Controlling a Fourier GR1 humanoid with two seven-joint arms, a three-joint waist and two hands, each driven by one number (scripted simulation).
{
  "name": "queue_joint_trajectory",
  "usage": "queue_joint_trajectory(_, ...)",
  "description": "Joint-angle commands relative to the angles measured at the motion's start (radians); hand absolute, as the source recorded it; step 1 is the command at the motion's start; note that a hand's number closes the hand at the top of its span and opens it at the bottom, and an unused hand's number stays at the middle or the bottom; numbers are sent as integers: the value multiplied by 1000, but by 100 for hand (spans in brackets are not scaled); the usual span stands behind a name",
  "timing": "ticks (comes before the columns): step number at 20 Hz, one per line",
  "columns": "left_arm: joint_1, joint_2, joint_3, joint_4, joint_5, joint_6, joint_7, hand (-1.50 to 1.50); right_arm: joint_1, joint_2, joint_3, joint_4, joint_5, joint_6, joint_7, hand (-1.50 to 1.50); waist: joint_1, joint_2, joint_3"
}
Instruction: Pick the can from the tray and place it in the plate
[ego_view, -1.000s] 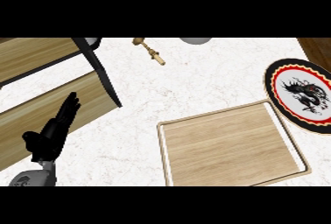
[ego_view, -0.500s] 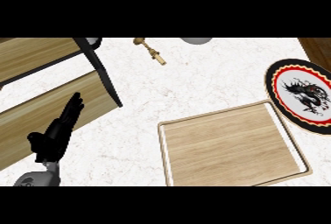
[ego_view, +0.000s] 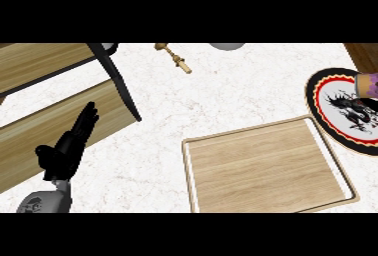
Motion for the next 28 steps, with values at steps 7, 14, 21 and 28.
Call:
queue_joint_trajectory(7, 52, -6, 2, -64, 1, -8, 10, 0, -91, 43, -79, 159, -62, -37, 29, -150, 1, 0, 1)
queue_joint_trajectory(14, -5, -4, 31, 49, 0, -13, -65, 0, -50, -57, -294, 175, -282, 103, -81, -150, -14, 7, 2)
queue_joint_trajectory(21, 1, 23, 61, 36, 25, -34, -39, 0, 128, -189, -412, 234, -407, 370, -180, -150, -19, 6, 4)
queue_joint_trajectory(28, 40, -18, 14, -7, -5, -13, -39, 0, 280, -265, -423, 245, -414, 547, -325, -150, -7, 8, 8)
